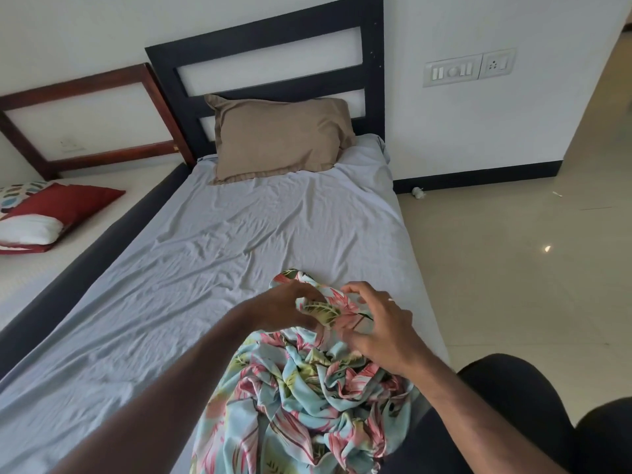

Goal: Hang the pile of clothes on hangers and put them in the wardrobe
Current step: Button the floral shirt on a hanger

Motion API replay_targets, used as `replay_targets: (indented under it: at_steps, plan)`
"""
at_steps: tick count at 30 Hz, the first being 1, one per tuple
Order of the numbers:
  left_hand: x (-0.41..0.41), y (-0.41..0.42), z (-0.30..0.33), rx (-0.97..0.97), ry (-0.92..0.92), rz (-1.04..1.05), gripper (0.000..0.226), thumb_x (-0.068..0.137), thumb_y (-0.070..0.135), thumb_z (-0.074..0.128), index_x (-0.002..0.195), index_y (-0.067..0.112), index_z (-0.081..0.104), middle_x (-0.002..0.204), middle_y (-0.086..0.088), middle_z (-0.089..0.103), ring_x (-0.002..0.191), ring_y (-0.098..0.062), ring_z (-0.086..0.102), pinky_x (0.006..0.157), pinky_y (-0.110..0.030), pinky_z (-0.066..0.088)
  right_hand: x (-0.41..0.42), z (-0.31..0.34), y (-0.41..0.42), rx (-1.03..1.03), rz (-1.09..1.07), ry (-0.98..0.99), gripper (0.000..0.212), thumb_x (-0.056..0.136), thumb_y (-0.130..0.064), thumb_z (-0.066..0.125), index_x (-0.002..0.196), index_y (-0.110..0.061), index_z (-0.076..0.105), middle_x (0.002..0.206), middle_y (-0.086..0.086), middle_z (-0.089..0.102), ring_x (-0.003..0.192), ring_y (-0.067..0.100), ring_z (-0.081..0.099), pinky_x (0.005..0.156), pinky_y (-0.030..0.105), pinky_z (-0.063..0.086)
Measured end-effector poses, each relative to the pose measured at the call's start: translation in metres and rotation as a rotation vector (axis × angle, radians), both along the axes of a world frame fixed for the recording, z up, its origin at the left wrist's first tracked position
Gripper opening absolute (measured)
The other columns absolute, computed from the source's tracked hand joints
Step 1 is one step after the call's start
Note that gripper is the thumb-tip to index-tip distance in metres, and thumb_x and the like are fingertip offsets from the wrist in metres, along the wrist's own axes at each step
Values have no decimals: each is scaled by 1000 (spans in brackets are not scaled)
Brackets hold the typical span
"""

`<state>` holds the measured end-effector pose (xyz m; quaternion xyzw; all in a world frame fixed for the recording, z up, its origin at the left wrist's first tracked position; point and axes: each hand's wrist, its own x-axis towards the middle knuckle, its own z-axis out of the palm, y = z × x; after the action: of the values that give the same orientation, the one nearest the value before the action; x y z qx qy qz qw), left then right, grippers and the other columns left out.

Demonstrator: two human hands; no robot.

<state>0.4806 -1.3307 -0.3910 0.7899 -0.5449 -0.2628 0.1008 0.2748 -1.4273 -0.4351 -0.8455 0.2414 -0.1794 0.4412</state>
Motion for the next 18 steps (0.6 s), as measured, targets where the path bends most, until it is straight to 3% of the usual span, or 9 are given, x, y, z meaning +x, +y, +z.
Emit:
replay_targets:
  at_steps: [3, 5, 7, 10, 12, 14, 16, 18]
  plan:
    - [-12, -12, 37, 46, -54, -139, 32, 80, 25, 83, 107, 17, 69, 110, 5, 57, 103, -12, 54, 85, -26, 45, 8, 14, 2, 195, 38, -33, 52, 69, -62, 83, 110, -40, 60, 100, -14, 73, 89, 2, 69, 87, 34, 50]
    - [-12, -17, 57, 82, -12, -234, 26, 75, 29, 87, 91, 25, 67, 97, 14, 59, 93, -3, 55, 76, -15, 43, 11, 30, 1, 227, 86, -6, 46, 68, -69, 80, 94, -33, 70, 76, -10, 71, 67, 5, 64, 73, 37, 49]
    - [-7, -17, 72, 173, 141, -306, 26, 74, 26, 89, 91, 26, 68, 93, 13, 67, 88, 3, 58, 77, -10, 43, 15, 54, -6, 227, 193, 18, 38, 78, -62, 76, 80, -24, 74, 61, -7, 63, 56, 8, 53, 62, 34, 41]
    - [7, -15, 76, 264, 450, -330, 24, 83, 16, 77, 106, 21, 71, 105, 0, 71, 102, -12, 62, 94, -27, 46, 14, 108, -22, 279, 367, 84, 18, 91, -34, 74, 85, -18, 79, 84, 8, 75, 73, 17, 64, 70, 32, 50]
    - [18, -16, 67, 254, 550, -306, 21, 82, 17, 73, 102, 23, 73, 103, 0, 71, 102, -21, 60, 95, -37, 41, 11, 141, -37, 368, 402, 58, 11, 92, -21, 71, 87, -13, 77, 90, 11, 75, 77, 18, 68, 72, 26, 55]
    - [30, -22, 65, 197, 620, -256, 24, 83, 17, 72, 106, 16, 71, 103, -3, 69, 98, -21, 59, 92, -39, 39, 10, 168, -53, 398, 386, -20, 15, 87, -23, 75, 86, -8, 77, 90, 14, 75, 77, 21, 69, 71, 27, 56]
    - [39, -30, 82, 69, 573, -222, 23, 90, 19, 68, 113, 16, 71, 105, -4, 67, 91, -15, 58, 82, -35, 40, 9, 188, -67, 366, 379, -21, 32, 83, -36, 80, 88, -5, 78, 94, 22, 74, 84, 30, 66, 79, 37, 51]
    - [47, -39, 117, -86, 384, -214, 24, 94, 24, 66, 115, 15, 72, 99, -2, 68, 85, -8, 55, 74, -29, 40, 8, 206, -77, 268, 360, 60, 29, 84, -42, 78, 78, -13, 79, 87, 14, 75, 81, 23, 65, 83, 37, 45]
